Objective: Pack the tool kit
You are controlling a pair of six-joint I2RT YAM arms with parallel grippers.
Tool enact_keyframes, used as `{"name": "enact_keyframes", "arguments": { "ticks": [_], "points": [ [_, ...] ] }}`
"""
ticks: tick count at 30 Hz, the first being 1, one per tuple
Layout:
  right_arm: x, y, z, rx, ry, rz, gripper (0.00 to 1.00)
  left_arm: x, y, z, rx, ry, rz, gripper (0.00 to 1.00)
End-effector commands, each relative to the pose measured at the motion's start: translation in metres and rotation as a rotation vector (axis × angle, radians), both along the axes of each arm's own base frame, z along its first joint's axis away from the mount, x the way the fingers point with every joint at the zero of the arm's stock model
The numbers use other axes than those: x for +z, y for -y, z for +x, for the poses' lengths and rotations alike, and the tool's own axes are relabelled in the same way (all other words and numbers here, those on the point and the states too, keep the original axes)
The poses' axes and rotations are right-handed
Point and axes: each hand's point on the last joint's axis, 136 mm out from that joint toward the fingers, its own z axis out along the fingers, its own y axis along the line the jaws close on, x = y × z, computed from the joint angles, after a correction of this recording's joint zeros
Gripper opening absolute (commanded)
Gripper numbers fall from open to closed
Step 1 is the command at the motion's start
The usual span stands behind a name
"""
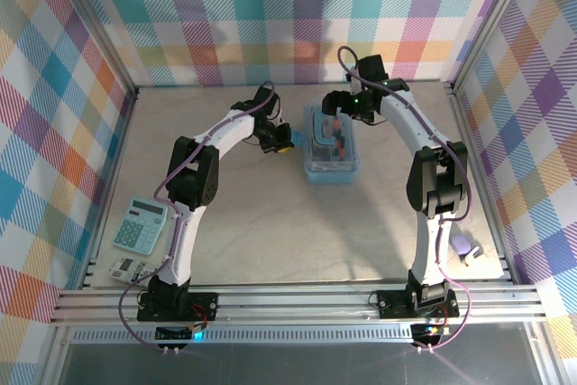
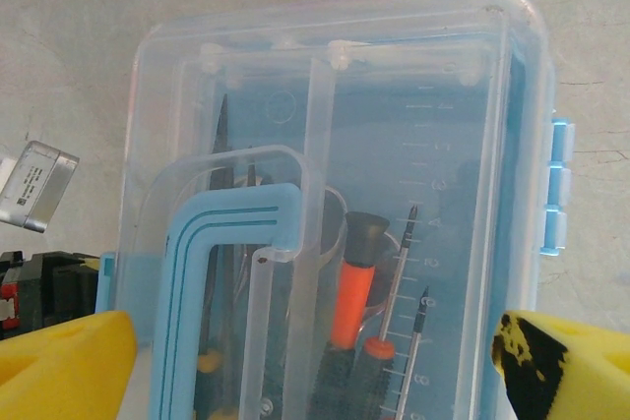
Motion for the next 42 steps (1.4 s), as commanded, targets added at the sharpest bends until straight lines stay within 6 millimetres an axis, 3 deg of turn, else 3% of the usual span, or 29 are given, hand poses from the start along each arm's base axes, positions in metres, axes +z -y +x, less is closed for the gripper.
{"name": "enact_keyframes", "arguments": {
  "ticks": [1,13,32,42],
  "points": [
    [-0.041,-0.013,-0.024,0.05,-0.141,0.017,0.95,0.013,-0.004,0.004,-0.015,0.023,0.022,0.11],
    [-0.044,-0.013,-0.026,0.055,-0.149,0.011,0.95,0.011,-0.015,0.009,-0.038,0.045,0.148,0.11],
    [-0.049,-0.016,-0.032,0.065,-0.164,0.002,0.95,0.02,0.011,0.009,-0.078,0.069,0.14,0.11],
    [-0.05,-0.015,-0.033,0.065,-0.166,-0.001,0.95,0.018,0.013,0.007,-0.093,0.075,0.188,0.1]
  ]
}}
